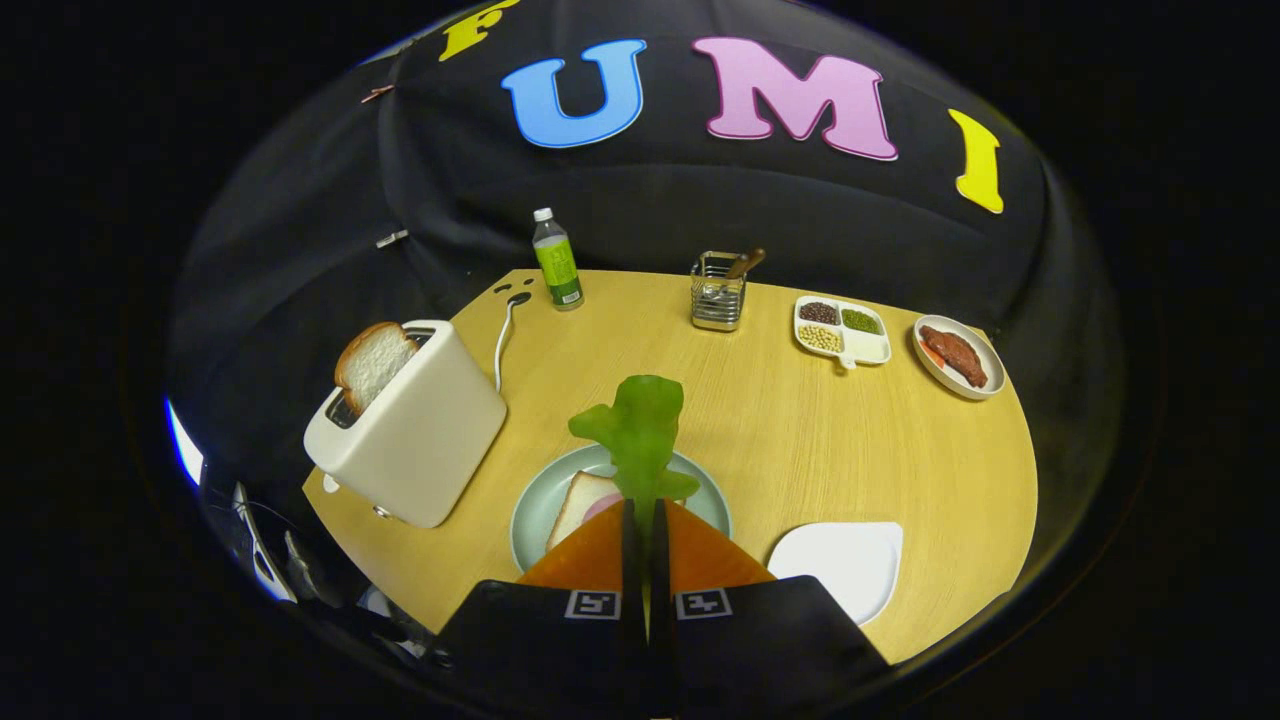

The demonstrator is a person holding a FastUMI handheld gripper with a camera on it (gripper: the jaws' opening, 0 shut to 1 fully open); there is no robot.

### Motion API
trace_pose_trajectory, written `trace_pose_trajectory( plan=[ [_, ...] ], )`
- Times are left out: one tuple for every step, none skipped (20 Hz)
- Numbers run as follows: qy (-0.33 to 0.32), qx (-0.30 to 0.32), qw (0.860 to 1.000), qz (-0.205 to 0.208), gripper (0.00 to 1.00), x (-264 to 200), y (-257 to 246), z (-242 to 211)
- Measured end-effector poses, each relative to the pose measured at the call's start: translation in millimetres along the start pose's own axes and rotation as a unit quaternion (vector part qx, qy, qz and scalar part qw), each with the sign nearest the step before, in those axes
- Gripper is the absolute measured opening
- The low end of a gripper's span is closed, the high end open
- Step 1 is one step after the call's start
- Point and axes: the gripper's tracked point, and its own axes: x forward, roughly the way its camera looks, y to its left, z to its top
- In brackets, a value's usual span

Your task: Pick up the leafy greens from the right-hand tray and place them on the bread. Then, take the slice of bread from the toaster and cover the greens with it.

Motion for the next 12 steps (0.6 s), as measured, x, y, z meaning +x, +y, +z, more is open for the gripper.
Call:
trace_pose_trajectory(
  plan=[
    [0.005, -0.006, 1.000, 0.002, 0.05, 6.3, 5.3, -1.7],
    [0.009, -0.011, 1.000, 0.003, 0.06, 13.0, 11.4, -5.2],
    [0.013, -0.019, 1.000, -0.001, 0.06, 20.4, 13.5, -8.0],
    [0.018, -0.026, 1.000, 0.000, 0.06, 27.9, 17.3, -12.6],
    [0.027, -0.031, 0.999, 0.002, 0.06, 35.6, 21.3, -17.8],
    [0.036, -0.034, 0.999, 0.003, 0.06, 41.8, 24.8, -24.0],
    [0.045, -0.036, 0.998, 0.002, 0.06, 47.3, 26.6, -28.2],
    [0.051, -0.036, 0.998, 0.003, 0.05, 52.1, 28.9, -32.1],
    [0.055, -0.037, 0.998, 0.000, 0.07, 55.7, 30.4, -34.3],
    [0.058, -0.039, 0.998, -0.005, 0.07, 58.3, 29.4, -36.6],
    [0.059, -0.040, 0.997, -0.009, 0.08, 61.4, 28.8, -37.3],
    [0.061, -0.040, 0.997, -0.011, 0.11, 63.7, 29.8, -39.2]
  ],
)
